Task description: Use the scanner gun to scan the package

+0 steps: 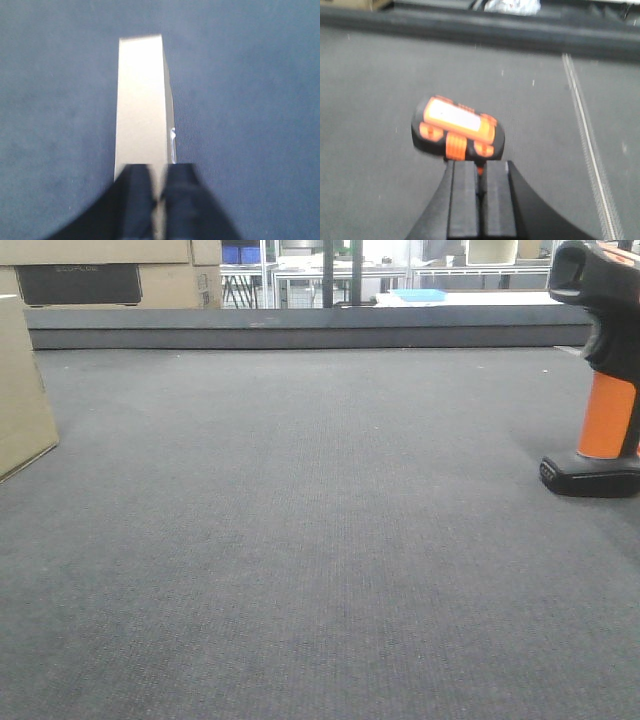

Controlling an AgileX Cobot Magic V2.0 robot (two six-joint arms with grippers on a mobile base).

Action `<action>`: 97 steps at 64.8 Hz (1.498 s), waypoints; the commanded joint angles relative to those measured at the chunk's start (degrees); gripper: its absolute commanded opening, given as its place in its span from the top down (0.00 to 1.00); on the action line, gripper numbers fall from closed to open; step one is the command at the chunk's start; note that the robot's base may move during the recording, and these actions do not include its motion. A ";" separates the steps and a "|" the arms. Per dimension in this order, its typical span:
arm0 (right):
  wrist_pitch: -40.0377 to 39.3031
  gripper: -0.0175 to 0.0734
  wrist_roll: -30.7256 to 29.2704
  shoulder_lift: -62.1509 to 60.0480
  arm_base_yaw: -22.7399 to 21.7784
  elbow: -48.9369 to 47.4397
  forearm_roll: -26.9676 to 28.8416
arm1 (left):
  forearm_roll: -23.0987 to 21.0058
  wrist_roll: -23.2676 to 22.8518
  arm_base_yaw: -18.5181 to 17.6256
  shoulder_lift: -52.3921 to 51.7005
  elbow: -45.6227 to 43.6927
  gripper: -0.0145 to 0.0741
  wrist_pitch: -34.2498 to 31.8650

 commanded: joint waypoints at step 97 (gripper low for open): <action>-4.57 0.98 0.02 -29.46 -0.40 17.57 -0.33 | -3.01 -0.49 -0.01 -47.11 52.21 0.96 -47.00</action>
